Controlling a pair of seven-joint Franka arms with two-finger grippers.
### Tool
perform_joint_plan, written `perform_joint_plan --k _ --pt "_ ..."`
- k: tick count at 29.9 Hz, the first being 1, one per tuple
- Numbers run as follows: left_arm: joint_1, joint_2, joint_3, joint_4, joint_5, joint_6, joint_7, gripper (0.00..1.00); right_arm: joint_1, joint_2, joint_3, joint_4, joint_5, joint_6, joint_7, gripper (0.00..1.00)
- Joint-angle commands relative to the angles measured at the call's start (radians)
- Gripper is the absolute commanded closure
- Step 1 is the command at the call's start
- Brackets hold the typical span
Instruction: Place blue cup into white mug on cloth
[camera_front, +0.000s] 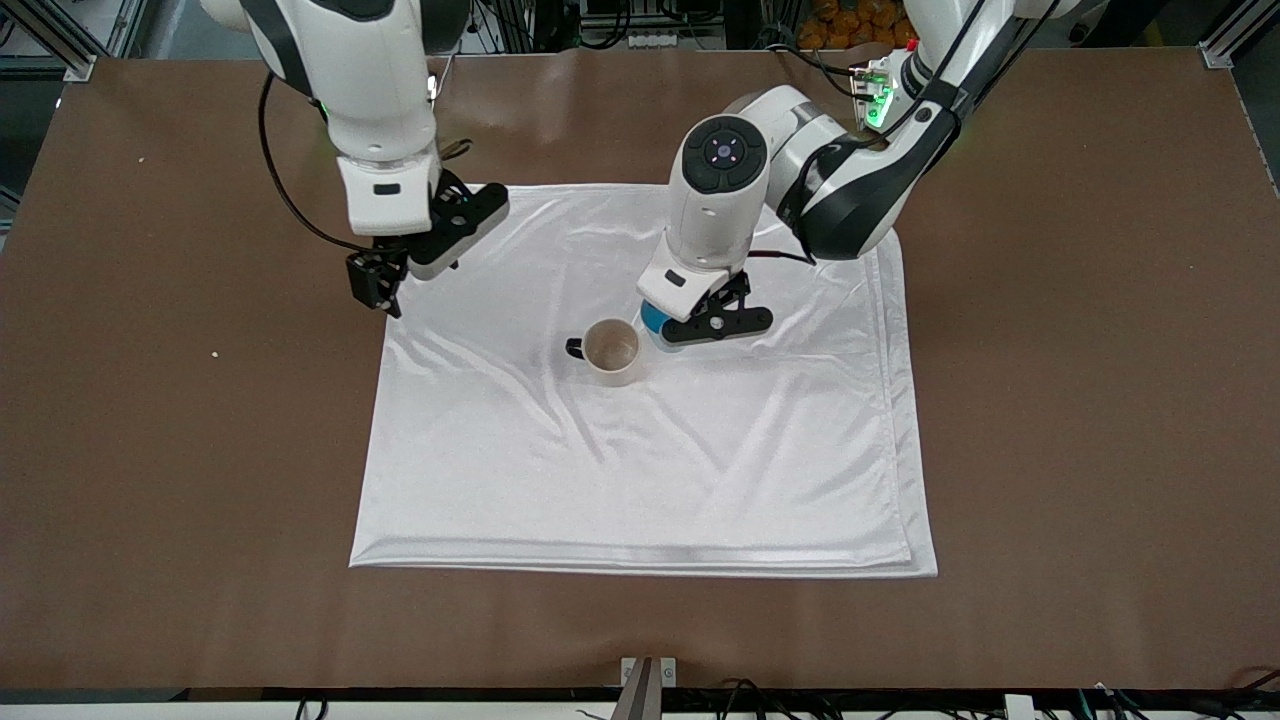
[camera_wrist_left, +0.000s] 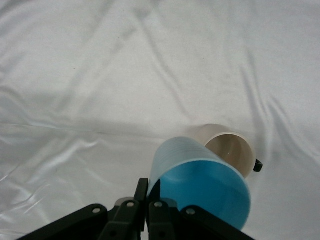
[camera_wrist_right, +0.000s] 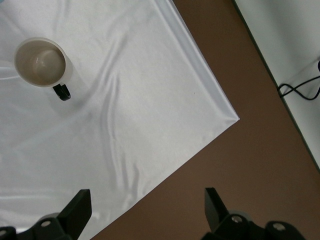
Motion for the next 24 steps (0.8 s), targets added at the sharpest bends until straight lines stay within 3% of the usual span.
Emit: perform_joint_plan --k 1,11,18,24 --pt "-0.021 0.037 0.003 0.035 0.029 0.027 -0.056 1.0 -0.057 -0.086 0.006 -0.021 0.052 -0.082 0.011 0.0" --pt "-0.079 0.095 0.016 0.035 0.03 0.138 -0.139 1.0 -0.166 -0.131 0.003 -0.011 0.107 -0.188 0.011 0.0" --pt "-0.15 0.112 0.071 0.035 0.032 0.155 -0.139 1.0 -0.249 -0.123 0.006 0.046 0.149 -0.231 0.014 0.0" --pt "-0.202 0.118 0.112 0.035 0.032 0.156 -0.139 1.0 -0.309 -0.118 0.006 0.078 0.198 -0.231 0.155 0.0"
